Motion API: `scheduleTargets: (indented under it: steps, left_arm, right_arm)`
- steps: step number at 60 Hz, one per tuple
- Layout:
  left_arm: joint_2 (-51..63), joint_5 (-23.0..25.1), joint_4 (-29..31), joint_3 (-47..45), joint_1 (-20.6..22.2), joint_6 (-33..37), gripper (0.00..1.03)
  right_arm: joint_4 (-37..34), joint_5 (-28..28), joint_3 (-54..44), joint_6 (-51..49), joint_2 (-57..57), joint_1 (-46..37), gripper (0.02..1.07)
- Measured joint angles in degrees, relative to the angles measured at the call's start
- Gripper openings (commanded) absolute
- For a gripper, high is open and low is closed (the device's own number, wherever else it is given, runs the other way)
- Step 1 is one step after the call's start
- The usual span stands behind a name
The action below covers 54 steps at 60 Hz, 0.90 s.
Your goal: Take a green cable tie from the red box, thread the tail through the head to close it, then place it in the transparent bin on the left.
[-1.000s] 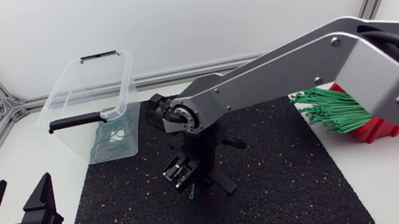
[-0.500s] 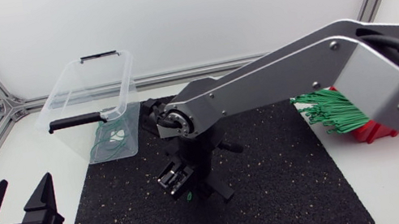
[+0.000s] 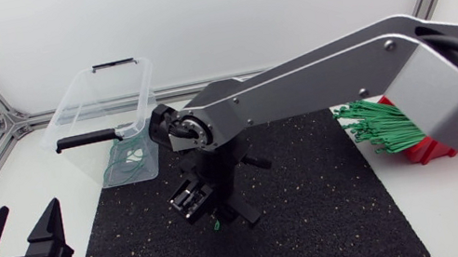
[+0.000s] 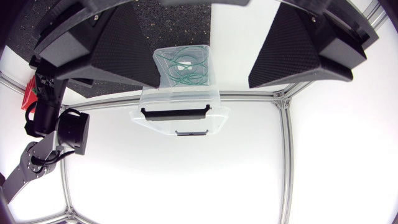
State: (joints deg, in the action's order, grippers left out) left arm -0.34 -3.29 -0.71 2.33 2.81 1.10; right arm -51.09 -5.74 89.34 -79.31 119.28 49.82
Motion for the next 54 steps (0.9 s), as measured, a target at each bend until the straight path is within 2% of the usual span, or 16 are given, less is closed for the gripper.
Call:
scheduleTargets:
  steps: [22, 31, 38, 47, 54]
  left_arm:
    - [0.0, 0.0, 0.0, 0.0, 0.0, 0.0, 0.99]
    - [0.0, 0.0, 0.0, 0.0, 0.0, 0.0, 0.99]
    - [0.0, 0.0, 0.0, 0.0, 0.0, 0.0, 0.99]
    - [0.0, 0.0, 0.0, 0.0, 0.0, 0.0, 0.99]
    - [0.0, 0.0, 0.0, 0.0, 0.0, 0.0, 0.99]
  right_arm:
    - [-1.5, 0.0, 2.1, 0.0, 3.5, 0.0, 0.47]
    - [-1.5, 0.0, 2.3, -0.2, 4.0, 0.0, 0.43]
    - [-1.6, 0.3, 2.5, -0.4, 4.1, 0.0, 0.31]
    - [-2.3, 0.3, 2.6, -0.5, 4.2, -0.2, 0.25]
    - [-2.8, 0.5, 2.6, -0.5, 4.2, -0.4, 0.25]
